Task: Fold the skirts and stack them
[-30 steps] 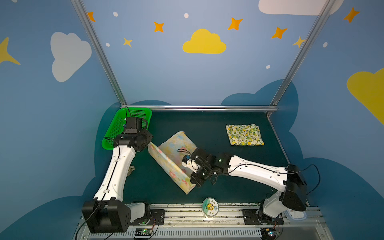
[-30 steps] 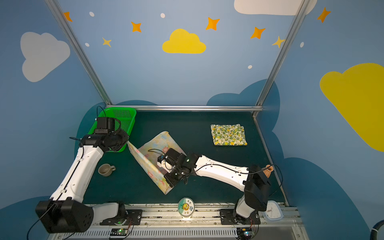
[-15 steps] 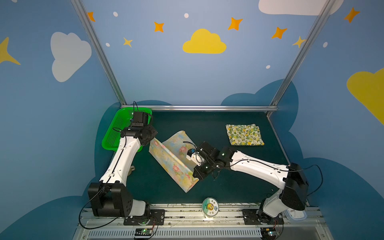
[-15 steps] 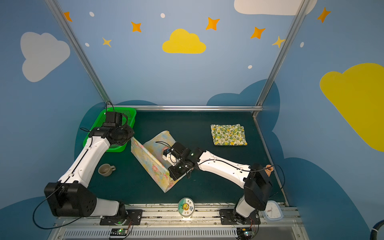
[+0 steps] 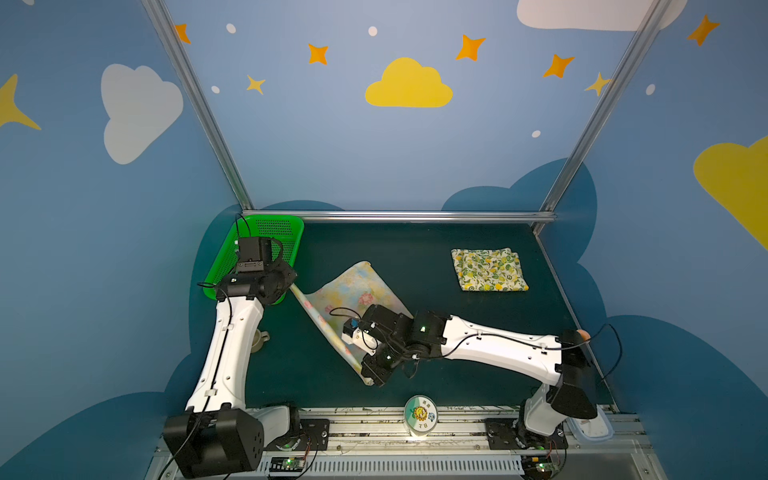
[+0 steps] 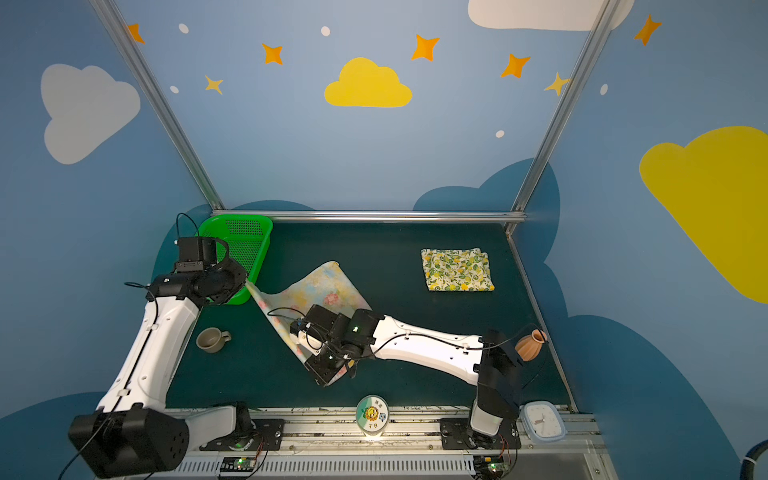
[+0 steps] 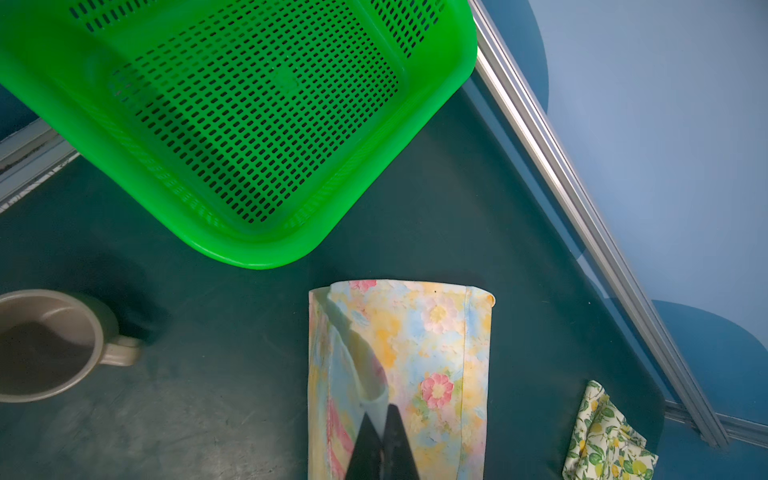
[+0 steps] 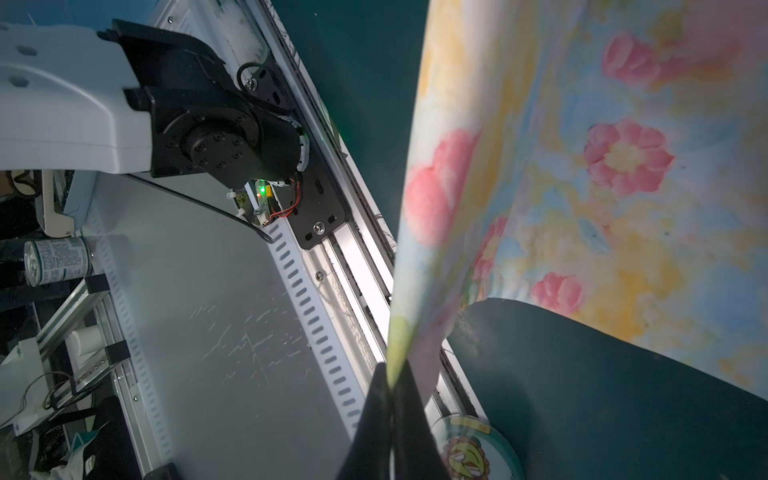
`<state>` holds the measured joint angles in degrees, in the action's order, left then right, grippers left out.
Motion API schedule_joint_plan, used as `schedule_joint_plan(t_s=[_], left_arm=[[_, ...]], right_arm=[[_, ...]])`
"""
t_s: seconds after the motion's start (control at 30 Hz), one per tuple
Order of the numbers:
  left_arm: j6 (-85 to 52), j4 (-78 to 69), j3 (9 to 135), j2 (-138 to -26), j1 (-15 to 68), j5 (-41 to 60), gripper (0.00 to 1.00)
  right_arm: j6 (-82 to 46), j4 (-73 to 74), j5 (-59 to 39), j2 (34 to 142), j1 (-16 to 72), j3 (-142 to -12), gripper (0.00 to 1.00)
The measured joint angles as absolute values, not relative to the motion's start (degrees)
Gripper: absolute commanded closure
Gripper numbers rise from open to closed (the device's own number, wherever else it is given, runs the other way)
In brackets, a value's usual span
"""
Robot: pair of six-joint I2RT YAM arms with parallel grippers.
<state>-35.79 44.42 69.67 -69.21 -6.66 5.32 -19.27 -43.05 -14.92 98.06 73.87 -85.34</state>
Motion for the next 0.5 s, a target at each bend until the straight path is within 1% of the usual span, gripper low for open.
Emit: schedule_joint_plan(t_s=[0.27,0.5], left_arm=[[-35.44,46.48,69.25,-67.61,-7.11,4.86,0.96],[-35.03,49.58,72.73,-67.66,-7.16,3.40,0.96]], right_arm=[[-18.92,-44.34,-16.47,100.20,74.85,-86.91,1.00],[-17.52,-44.38,-17.98,100.51,74.91,-87.72,1.00]])
